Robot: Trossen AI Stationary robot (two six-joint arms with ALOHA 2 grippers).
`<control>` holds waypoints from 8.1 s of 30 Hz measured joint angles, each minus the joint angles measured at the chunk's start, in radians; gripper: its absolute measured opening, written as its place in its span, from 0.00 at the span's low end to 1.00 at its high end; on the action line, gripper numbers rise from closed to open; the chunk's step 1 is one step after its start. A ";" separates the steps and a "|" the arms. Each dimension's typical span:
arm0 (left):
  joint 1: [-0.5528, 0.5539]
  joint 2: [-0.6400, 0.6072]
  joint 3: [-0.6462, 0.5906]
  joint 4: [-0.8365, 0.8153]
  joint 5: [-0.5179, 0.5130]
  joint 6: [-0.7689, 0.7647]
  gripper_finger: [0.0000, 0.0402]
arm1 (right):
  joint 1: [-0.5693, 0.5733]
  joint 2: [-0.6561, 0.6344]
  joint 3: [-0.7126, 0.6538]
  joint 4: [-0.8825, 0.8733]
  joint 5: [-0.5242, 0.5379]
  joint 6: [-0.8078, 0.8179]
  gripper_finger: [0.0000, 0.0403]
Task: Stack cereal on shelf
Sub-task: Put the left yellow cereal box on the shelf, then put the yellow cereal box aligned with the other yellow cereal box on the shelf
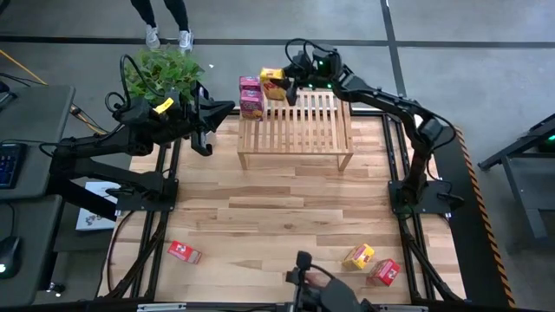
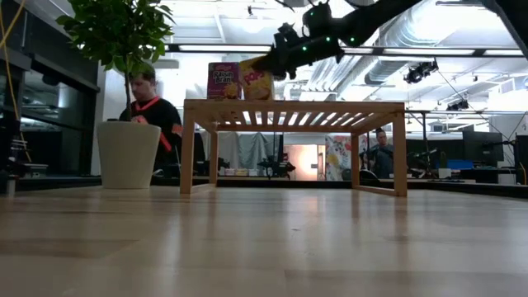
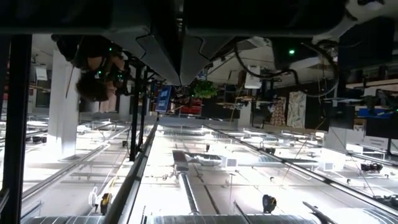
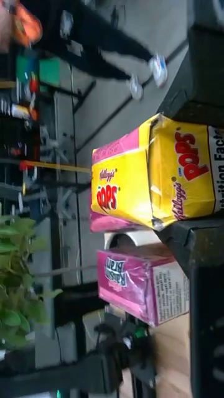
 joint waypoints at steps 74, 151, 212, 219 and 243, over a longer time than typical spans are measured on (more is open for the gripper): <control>0.000 0.000 0.000 -0.017 -0.024 -0.008 0.00 | -0.078 -0.358 0.099 -0.732 -0.481 -0.087 0.67; 0.000 0.000 0.000 -0.046 0.008 0.018 0.00 | 1.473 -0.401 -0.431 -1.158 0.428 2.484 0.67; 0.000 0.000 0.000 -0.085 -0.016 -0.001 0.00 | 1.477 -0.362 -0.234 -1.182 0.710 1.960 0.25; 0.000 0.000 0.000 -0.083 -0.016 -0.001 0.00 | 1.342 -0.375 0.060 -1.189 0.956 1.385 0.26; -0.003 0.000 0.000 -0.068 -0.013 -0.071 0.00 | 0.423 -0.232 0.323 -1.131 0.642 0.208 0.27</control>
